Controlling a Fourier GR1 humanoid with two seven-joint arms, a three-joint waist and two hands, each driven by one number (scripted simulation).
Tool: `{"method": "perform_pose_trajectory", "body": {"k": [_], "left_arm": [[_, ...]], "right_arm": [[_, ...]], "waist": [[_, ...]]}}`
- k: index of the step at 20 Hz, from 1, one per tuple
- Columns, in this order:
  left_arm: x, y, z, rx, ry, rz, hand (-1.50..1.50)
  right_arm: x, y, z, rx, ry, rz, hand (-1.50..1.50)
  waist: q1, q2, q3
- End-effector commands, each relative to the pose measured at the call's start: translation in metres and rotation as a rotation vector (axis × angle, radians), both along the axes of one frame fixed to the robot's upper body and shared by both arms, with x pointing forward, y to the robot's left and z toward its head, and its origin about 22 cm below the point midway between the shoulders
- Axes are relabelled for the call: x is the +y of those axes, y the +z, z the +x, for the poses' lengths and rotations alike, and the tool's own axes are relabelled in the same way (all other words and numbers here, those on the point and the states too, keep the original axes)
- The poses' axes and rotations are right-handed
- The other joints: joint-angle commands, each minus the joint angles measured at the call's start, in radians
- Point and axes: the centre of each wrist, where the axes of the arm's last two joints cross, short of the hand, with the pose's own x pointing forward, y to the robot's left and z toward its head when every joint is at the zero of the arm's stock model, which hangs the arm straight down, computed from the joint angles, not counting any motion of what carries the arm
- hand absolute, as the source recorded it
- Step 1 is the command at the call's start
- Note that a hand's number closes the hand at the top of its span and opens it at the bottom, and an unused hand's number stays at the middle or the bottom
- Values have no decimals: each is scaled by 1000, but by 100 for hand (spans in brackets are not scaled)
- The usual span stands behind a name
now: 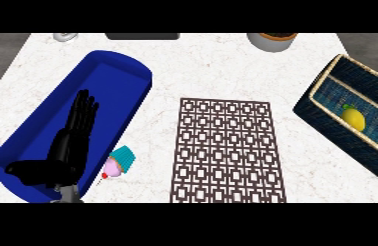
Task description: Pick the lemon from the placemat and place it in the basket
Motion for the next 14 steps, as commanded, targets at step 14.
{"method": "perform_pose_trajectory", "body": {"k": [14], "left_arm": [[-3, 6, -1, 1, 3, 17, 0]], "right_arm": [[-17, 58, -137, -263, 45, 57, -150]], "waist": [[-7, -2, 0]]}}
